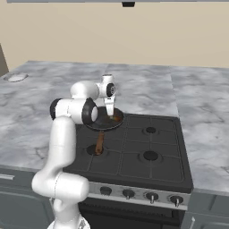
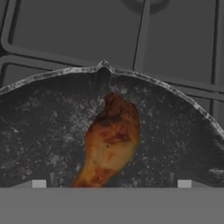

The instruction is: Take the chicken drumsticks from the pan and place one on each plate on the dining counter.

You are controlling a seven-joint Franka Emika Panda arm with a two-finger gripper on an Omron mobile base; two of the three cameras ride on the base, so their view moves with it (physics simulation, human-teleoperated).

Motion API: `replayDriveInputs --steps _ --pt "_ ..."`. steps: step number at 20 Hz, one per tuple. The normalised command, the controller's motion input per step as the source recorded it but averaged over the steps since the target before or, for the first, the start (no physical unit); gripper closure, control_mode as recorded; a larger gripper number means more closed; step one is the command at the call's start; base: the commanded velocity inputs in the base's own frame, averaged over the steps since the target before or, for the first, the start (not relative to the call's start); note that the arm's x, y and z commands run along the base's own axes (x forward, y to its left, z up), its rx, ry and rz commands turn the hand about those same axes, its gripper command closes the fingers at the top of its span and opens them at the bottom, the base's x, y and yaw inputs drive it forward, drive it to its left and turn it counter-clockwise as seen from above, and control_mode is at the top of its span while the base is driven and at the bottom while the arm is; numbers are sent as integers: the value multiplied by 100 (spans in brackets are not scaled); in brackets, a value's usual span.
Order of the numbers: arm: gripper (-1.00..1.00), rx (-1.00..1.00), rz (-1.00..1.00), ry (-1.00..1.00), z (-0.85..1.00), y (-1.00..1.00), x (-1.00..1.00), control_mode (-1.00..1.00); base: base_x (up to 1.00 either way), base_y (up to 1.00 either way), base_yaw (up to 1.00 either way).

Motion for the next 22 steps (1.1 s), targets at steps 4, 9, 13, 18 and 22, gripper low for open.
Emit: replayDriveInputs --steps 4,9,13,18,22 --pt "-100 4 0 -19 -27 -7 -21 -100 0 0 0" --pt "-100 3 -2 -18 -39 0 -24 -100 0 0 0" --pt "-100 0 -3 -1 -27 0 -9 -100 0 0 0" --pt "-100 1 0 0 -15 0 9 -100 0 0 0" --pt "100 1 0 0 -9 0 0 -100 0 0 0"
